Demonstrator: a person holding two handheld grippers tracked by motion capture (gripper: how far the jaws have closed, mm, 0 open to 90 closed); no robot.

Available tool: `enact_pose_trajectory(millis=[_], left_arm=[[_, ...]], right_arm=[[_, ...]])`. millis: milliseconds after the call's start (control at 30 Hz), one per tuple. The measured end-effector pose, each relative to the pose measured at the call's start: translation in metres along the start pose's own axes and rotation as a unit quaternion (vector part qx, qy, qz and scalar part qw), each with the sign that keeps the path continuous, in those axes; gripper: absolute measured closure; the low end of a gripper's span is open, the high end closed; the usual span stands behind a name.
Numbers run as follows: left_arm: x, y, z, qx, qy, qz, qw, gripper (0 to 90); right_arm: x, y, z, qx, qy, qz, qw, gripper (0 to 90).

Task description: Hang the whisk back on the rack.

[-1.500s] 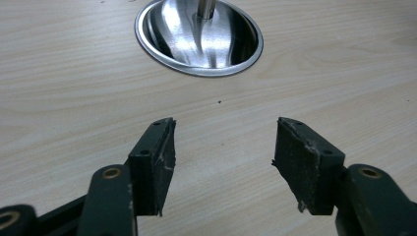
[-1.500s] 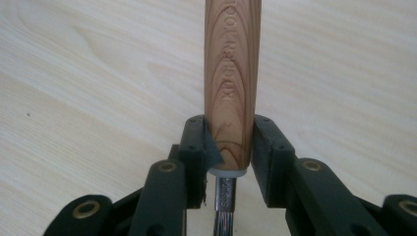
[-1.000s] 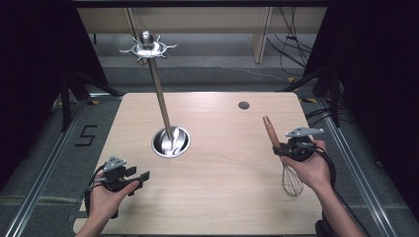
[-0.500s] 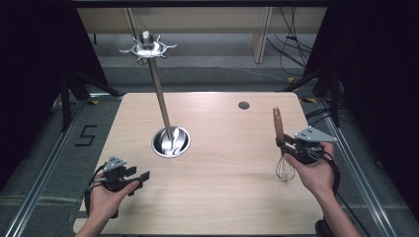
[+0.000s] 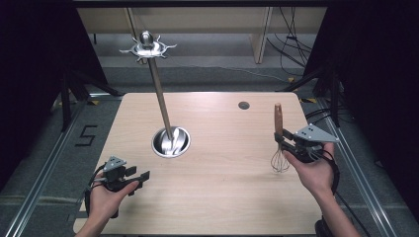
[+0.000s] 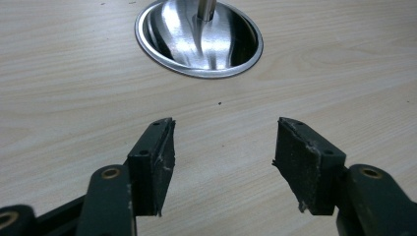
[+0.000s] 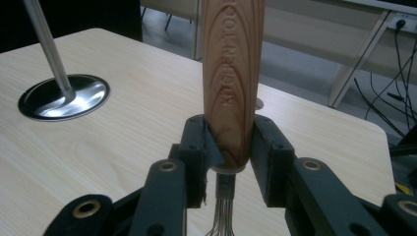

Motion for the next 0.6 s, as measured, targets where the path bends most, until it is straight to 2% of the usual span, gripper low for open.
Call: enact_pose_trajectory(millis=[33, 67, 100, 133, 167, 200, 233, 267, 367, 400, 467, 500, 533, 567, 600], left_arm=[[0.000, 0.000, 0.000, -0.001, 0.000, 0.000, 1.0000, 39.5], [0.000, 0.000, 0.000, -0.002, 0.000, 0.000, 1.0000, 39.5], [0.000, 0.000, 0.000, -0.003, 0.000, 0.000, 1.0000, 39.5], [0.000, 0.000, 0.000, 0.000, 0.001, 0.001, 1.0000, 39.5], [0.000, 0.000, 0.000, 0.001, 0.001, 0.002, 1.0000, 39.5], [0.000, 0.000, 0.000, -0.001, 0.001, 0.001, 1.0000, 39.5], [0.000, 0.000, 0.000, -0.001, 0.000, 0.000, 1.0000, 39.5], [0.000, 0.000, 0.000, -0.001, 0.000, 0.000, 1.0000, 39.5], [0.000, 0.000, 0.000, -0.005, 0.000, 0.000, 1.0000, 39.5], [0.000, 0.000, 0.000, -0.005, 0.001, 0.001, 1.0000, 39.5], [0.000, 0.000, 0.000, -0.004, 0.001, 0.002, 1.0000, 39.5], [0.000, 0.000, 0.000, -0.004, 0.001, 0.002, 1.0000, 39.5], [0.000, 0.000, 0.001, -0.006, 0.000, 0.000, 1.0000, 39.5], [0.000, 0.000, 0.000, -0.004, 0.000, 0.002, 1.0000, 39.5], [0.000, 0.000, 0.001, -0.005, 0.000, 0.001, 1.0000, 39.5]], right_arm=[[0.000, 0.002, 0.001, -0.011, -0.008, -0.011, 0.9999, 70.0], [0.001, 0.003, 0.000, -0.010, -0.002, -0.017, 0.9998, 70.0], [0.004, 0.004, -0.001, 0.000, 0.004, -0.008, 1.0000, 70.0], [0.005, 0.005, 0.000, -0.011, 0.002, -0.017, 0.9998, 70.0], [0.008, 0.007, 0.001, -0.016, 0.002, -0.012, 0.9998, 70.0], [0.008, 0.008, 0.001, -0.017, 0.007, -0.019, 0.9996, 70.0], [0.015, 0.010, 0.001, -0.015, 0.011, -0.011, 0.9998, 70.0], [0.015, 0.010, 0.001, -0.015, 0.011, -0.011, 0.9998, 70.0], [0.020, 0.014, 0.003, -0.023, 0.020, -0.021, 0.9993, 70.0], [0.023, 0.014, 0.002, -0.015, 0.027, -0.015, 0.9994, 70.0], [0.027, 0.016, 0.004, -0.026, 0.028, -0.015, 0.9992, 70.0], [0.030, 0.016, 0.003, -0.017, 0.031, -0.006, 0.9994, 70.0], [0.031, 0.018, 0.006, -0.029, 0.034, -0.018, 0.9988, 70.0], [0.034, 0.018, 0.005, -0.023, 0.035, -0.013, 0.9991, 70.0], [0.034, 0.020, 0.007, -0.034, 0.038, -0.024, 0.9984, 70.0]])
Point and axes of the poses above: each handheld gripper's, and its own axes: z roughly forward along the jaws, y roughly out of its top, x roughly to its left, the point moved 5 cm from there along z, roughly forward along the jaws, and after that the axes turned 12 degrees about -x, right-handed, at the moved point
